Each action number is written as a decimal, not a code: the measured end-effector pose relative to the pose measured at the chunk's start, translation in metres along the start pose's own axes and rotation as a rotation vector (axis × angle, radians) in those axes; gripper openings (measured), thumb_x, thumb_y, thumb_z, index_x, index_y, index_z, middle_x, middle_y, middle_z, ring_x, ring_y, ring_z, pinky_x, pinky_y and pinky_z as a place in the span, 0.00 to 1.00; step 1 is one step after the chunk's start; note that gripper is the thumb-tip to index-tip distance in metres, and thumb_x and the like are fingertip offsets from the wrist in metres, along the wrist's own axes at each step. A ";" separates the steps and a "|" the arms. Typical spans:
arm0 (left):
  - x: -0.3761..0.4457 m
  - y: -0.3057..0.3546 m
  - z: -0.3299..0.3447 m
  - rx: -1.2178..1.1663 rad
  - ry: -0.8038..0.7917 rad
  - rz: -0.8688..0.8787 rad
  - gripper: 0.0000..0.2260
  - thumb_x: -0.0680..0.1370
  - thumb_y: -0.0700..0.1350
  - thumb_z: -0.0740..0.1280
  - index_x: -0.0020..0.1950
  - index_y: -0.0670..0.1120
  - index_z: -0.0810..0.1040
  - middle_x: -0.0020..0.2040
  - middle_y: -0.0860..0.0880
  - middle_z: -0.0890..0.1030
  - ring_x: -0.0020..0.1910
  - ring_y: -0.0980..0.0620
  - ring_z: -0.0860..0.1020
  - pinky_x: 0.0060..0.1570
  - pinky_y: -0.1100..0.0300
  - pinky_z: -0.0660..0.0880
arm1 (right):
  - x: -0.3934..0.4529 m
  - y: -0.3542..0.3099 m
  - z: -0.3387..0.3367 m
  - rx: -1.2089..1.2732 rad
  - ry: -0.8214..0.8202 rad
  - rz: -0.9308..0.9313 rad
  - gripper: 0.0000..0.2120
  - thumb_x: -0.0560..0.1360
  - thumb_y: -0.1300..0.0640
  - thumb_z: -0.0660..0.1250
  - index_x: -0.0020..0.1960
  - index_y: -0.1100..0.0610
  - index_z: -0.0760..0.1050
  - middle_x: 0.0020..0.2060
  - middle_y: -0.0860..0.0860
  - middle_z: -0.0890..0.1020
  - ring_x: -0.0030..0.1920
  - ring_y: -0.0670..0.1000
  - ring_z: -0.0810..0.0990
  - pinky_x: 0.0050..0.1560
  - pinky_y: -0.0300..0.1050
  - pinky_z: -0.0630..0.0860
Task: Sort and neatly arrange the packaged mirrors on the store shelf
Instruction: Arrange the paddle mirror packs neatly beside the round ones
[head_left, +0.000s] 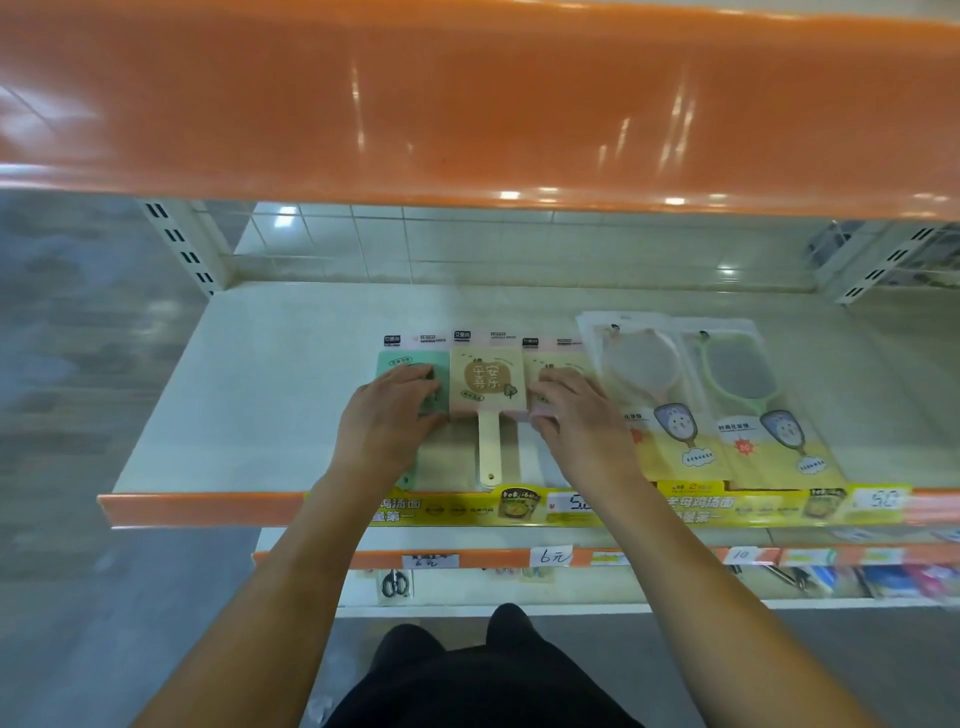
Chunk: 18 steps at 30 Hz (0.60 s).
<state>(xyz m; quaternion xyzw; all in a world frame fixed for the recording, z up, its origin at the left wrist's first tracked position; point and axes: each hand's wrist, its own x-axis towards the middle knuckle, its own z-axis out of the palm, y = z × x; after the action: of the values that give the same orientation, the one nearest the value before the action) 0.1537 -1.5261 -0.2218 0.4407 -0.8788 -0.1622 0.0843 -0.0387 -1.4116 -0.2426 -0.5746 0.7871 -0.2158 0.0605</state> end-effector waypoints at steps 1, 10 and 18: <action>0.000 -0.001 0.001 0.009 0.001 0.003 0.20 0.76 0.52 0.68 0.66 0.47 0.75 0.71 0.53 0.71 0.69 0.52 0.68 0.64 0.54 0.66 | 0.000 0.000 0.000 0.002 -0.006 0.004 0.16 0.74 0.59 0.70 0.61 0.57 0.78 0.63 0.50 0.76 0.65 0.54 0.72 0.59 0.50 0.73; -0.001 0.007 0.007 0.002 0.021 0.016 0.24 0.75 0.52 0.69 0.70 0.49 0.70 0.72 0.52 0.68 0.71 0.51 0.65 0.68 0.52 0.63 | 0.001 -0.003 0.002 0.019 0.049 0.020 0.22 0.72 0.44 0.72 0.59 0.56 0.79 0.60 0.50 0.78 0.64 0.54 0.73 0.58 0.53 0.75; -0.001 0.013 0.005 -0.029 0.044 0.012 0.23 0.75 0.51 0.69 0.69 0.48 0.71 0.69 0.51 0.70 0.66 0.49 0.70 0.64 0.53 0.67 | 0.004 -0.005 0.000 0.029 0.008 0.040 0.22 0.73 0.44 0.70 0.61 0.55 0.77 0.62 0.50 0.77 0.65 0.53 0.71 0.60 0.52 0.73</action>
<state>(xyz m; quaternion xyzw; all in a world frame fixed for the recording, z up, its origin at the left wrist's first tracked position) 0.1436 -1.5168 -0.2214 0.4378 -0.8769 -0.1645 0.1109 -0.0356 -1.4169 -0.2402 -0.5569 0.7955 -0.2283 0.0703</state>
